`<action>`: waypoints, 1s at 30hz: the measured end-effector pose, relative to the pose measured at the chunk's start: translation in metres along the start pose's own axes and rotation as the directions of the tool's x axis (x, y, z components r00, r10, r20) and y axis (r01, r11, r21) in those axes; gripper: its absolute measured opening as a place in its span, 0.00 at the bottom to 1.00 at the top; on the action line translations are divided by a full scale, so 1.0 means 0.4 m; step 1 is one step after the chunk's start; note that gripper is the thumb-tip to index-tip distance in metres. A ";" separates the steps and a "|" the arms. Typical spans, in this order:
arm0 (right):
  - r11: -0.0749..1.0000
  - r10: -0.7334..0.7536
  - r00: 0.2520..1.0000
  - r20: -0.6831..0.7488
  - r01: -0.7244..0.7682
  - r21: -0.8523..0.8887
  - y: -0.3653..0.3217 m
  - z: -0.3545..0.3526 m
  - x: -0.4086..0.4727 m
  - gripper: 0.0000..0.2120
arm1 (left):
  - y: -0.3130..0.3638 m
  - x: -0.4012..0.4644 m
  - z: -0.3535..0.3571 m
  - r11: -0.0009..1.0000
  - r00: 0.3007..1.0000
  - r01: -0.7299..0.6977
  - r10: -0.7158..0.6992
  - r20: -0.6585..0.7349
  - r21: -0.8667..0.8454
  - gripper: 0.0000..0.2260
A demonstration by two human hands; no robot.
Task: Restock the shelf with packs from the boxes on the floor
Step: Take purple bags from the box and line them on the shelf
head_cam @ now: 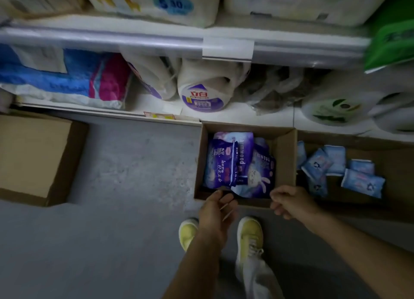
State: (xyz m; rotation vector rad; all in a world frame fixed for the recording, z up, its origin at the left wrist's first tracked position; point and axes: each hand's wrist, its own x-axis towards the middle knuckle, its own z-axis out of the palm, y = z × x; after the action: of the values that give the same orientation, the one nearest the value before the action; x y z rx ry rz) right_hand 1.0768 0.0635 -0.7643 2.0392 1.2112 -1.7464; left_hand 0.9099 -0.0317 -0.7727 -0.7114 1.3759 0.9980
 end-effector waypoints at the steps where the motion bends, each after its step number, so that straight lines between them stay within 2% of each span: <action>1: 1.000 0.007 1.000 -0.005 -0.007 0.006 0.003 0.010 0.035 0.05 | -0.006 0.030 0.001 1.000 1.000 0.009 -0.009 -0.006 0.003 0.08; 4: 1.000 0.003 1.000 -0.004 -0.003 0.013 0.015 0.049 0.144 0.06 | -0.016 0.132 0.008 0.996 0.999 -0.013 0.016 -0.036 0.093 0.07; 7: 1.000 0.012 1.000 -0.025 -0.012 0.001 0.023 0.087 0.253 0.05 | -0.026 0.252 0.020 0.923 0.984 -0.143 0.170 -0.045 0.357 0.01; 8: 1.000 0.024 0.999 -0.032 -0.024 -0.011 0.025 0.099 0.287 0.04 | -0.034 0.294 0.022 0.822 0.968 -0.204 0.252 -0.019 0.531 0.02; 10: 0.998 0.060 0.997 -0.050 -0.061 -0.026 0.042 0.126 0.367 0.08 | -0.057 0.374 0.023 0.469 0.929 -0.281 0.353 0.114 0.837 0.17; 11: 0.997 0.077 0.995 -0.063 -0.077 -0.014 0.047 0.138 0.398 0.11 | -0.063 0.402 0.027 0.293 0.909 -0.285 0.384 0.160 0.913 0.25; 12: 0.996 0.090 0.993 -0.070 -0.090 0.006 0.053 0.149 0.428 0.13 | -0.066 0.424 0.033 0.166 0.893 -0.269 0.412 0.181 0.949 0.30; 14: 0.994 0.111 0.991 -0.077 -0.110 0.026 0.069 0.174 0.481 0.11 | -0.072 0.464 0.049 -0.044 0.848 -0.238 0.477 0.229 0.970 0.35; 15: 0.993 0.115 0.991 -0.075 -0.113 0.030 0.079 0.187 0.505 0.09 | -0.071 0.483 0.055 -0.138 0.823 -0.221 0.504 0.260 0.966 0.35; 17: 0.995 0.101 0.991 -0.085 -0.099 0.026 0.092 0.214 0.541 0.09 | -0.062 0.521 0.049 -0.244 0.785 -0.193 0.542 0.299 0.950 0.28; 19: 0.998 0.059 0.991 -0.119 -0.057 0.018 0.094 0.237 0.558 0.11 | -0.052 0.541 0.032 -0.273 0.767 -0.206 0.551 0.328 0.940 0.21; 20: 0.999 0.045 0.989 -0.139 -0.044 0.008 0.092 0.244 0.561 0.12 | -0.047 0.542 0.023 -0.253 0.762 -0.233 0.553 0.338 0.939 0.19; 26: 0.997 -0.077 0.983 -0.167 0.073 -0.034 0.052 0.220 0.490 0.03 | 0.008 0.484 -0.011 0.070 0.671 -0.470 0.676 0.305 0.880 0.12; 28: 0.991 -0.131 0.976 -0.172 0.126 -0.042 0.024 0.184 0.430 0.02 | 0.039 0.434 -0.013 0.162 0.670 -0.503 0.693 0.265 0.849 0.11; 30: 0.986 -0.165 0.969 -0.183 0.165 -0.016 -0.001 0.142 0.367 0.04 | 0.068 0.374 -0.013 0.275 0.698 -0.523 0.682 0.219 0.807 0.12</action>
State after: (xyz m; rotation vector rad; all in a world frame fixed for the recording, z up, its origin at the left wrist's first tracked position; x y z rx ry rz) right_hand 1.0302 0.0946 -0.9114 2.1974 1.4747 -1.6527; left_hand 0.8717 -0.0010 -0.9166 0.5726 2.1208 0.6741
